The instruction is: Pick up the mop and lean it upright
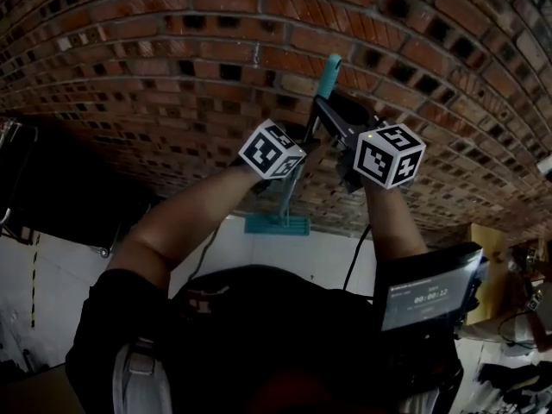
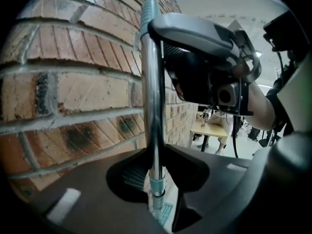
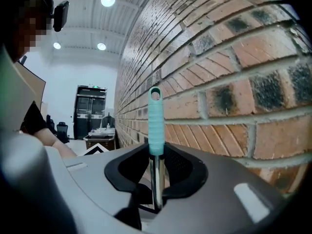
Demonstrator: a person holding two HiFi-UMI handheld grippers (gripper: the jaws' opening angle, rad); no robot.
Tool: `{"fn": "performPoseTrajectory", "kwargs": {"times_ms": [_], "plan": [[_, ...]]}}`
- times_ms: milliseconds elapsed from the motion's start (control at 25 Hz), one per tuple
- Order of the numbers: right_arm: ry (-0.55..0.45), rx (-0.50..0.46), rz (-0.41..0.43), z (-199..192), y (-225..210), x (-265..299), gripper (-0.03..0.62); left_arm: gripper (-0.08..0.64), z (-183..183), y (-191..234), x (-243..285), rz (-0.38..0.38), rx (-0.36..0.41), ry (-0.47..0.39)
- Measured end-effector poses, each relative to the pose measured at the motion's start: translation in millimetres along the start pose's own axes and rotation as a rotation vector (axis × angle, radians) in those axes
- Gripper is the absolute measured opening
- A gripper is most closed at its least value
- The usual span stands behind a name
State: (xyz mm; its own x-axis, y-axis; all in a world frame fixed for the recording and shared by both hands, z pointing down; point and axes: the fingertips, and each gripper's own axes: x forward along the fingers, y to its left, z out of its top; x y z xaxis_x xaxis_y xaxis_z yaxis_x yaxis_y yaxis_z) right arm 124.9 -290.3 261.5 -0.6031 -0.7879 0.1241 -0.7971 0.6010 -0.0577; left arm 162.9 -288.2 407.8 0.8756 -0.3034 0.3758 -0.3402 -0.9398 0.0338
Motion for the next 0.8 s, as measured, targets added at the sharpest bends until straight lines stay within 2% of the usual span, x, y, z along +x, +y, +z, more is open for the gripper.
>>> {"fn": "performPoseTrajectory", "kwargs": {"times_ms": [800], "plan": [[-0.106,-0.002,0.046,130,22,-29,0.112,0.098,120,-15,-66,-0.046,0.085,-0.071]]}}
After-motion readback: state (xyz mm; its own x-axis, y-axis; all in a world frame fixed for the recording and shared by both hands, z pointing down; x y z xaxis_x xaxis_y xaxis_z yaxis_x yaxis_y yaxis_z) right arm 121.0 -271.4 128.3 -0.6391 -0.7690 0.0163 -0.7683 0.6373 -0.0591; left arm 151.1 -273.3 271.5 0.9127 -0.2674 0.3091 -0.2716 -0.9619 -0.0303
